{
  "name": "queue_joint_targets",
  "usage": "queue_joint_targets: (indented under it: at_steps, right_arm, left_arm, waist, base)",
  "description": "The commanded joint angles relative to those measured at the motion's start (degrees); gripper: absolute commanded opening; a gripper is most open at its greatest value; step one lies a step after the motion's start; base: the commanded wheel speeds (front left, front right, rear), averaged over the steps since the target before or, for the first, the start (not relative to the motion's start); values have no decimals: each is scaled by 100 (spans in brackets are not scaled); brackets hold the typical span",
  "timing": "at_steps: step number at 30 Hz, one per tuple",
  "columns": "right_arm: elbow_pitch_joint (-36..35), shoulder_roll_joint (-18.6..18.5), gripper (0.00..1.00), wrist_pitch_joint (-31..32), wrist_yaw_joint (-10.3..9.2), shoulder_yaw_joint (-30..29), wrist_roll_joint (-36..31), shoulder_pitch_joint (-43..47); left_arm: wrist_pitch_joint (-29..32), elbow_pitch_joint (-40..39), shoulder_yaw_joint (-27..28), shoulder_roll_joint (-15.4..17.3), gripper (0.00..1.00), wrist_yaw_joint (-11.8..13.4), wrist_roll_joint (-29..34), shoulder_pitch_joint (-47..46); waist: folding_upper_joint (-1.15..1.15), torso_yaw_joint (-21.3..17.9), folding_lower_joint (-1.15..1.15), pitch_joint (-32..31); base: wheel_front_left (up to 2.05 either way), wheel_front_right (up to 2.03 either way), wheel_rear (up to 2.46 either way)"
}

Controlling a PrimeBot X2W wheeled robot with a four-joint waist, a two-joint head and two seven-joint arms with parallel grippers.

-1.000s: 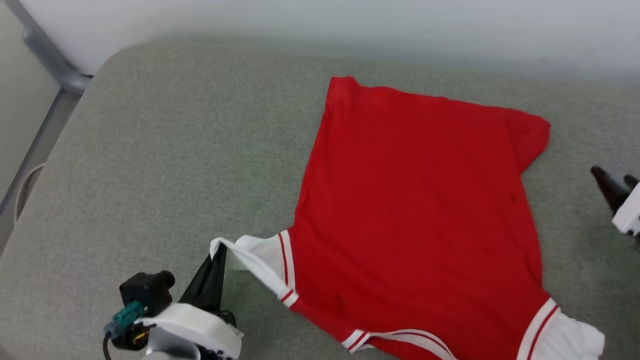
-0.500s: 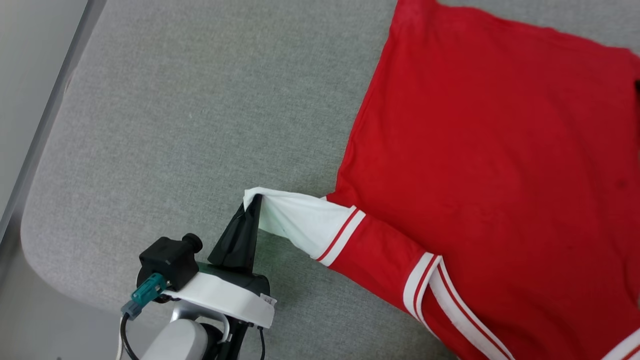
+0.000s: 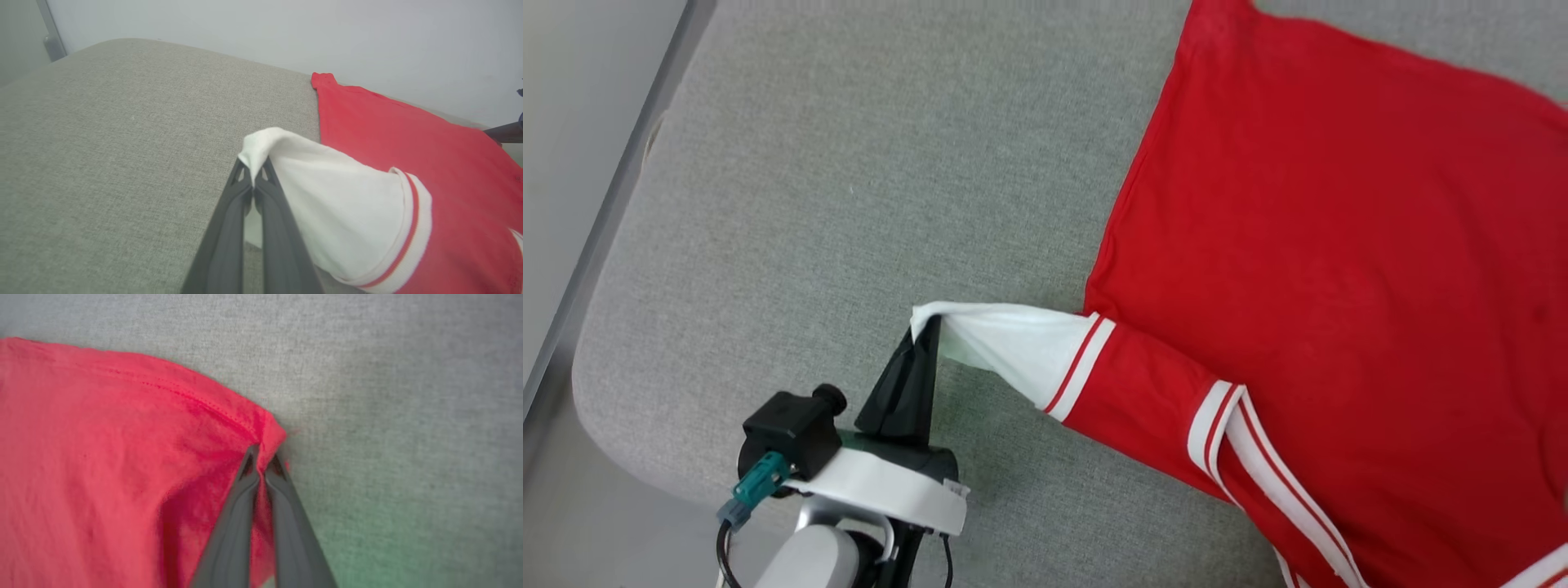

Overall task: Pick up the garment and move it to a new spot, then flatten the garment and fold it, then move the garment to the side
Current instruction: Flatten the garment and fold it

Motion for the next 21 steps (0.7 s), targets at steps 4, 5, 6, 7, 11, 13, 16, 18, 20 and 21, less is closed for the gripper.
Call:
queue_joint_targets:
  at_steps: [4, 5, 6, 7, 11, 13, 16, 18, 20, 21]
  right_arm:
    - [73, -18, 0, 28, -9, 109, -78, 511]
    - [-13, -64, 0, 38, -9, 129, -58, 547]
    - [-96, -80, 0, 10, -9, 155, -25, 617]
    - [-177, -87, 0, -30, -8, 183, 19, 702]
    - [-575, -138, 0, -85, -8, 298, 251, 1293]
    - [-834, -116, 0, -121, -8, 295, 388, 1702]
    - [-1256, -41, 0, -156, -8, 196, 567, 2390]
    - [-1559, 55, 0, -176, -8, 81, 666, 2901]
    - [-1877, 183, 0, -195, -8, -121, 818, 3396]
    - [-2037, 241, 0, -194, -8, -212, 873, 3643]
  left_arm:
    - [-36, 165, 64, 72, 0, 39, 8, 235]
    - [-24, 179, 78, 94, 0, 53, -12, 282]
    - [0, 223, 98, 121, 0, 85, -26, 331]
    - [17, 267, 122, 150, 0, 106, -43, 385]
    - [99, 386, 195, 223, 0, 176, -150, 603]
    - [146, 471, 263, 290, 0, 206, -211, 722]
    - [191, 573, 354, 370, 0, 236, -299, 872]
    - [211, 671, 435, 426, 0, 273, -373, 1000]
    - [208, 727, 530, 479, 0, 273, -462, 1097]
    - [211, 763, 556, 520, 0, 280, -488, 1166]
  waist:
    - [0, -234, 0, -672]
    - [0, -283, 0, -774]
    - [0, -344, 0, -892]
    - [0, -416, 0, -1024]
    - [0, -732, 0, -1449]
    - [0, -922, 0, -1655]
    - [0, -1208, 0, -1905]
    - [0, -1424, 0, -2059]
    - [0, -1641, 0, -2193]
    - [0, -1746, 0, -2251]
  base:
    - [0, 0, 0]
    - [0, 0, 0]
    - [0, 0, 0]
    - [0, 0, 0]
    - [0, 0, 0]
    - [0, 0, 0]
    - [0, 0, 0]
    - [0, 0, 0]
    - [0, 0, 0]
    - [0, 0, 0]
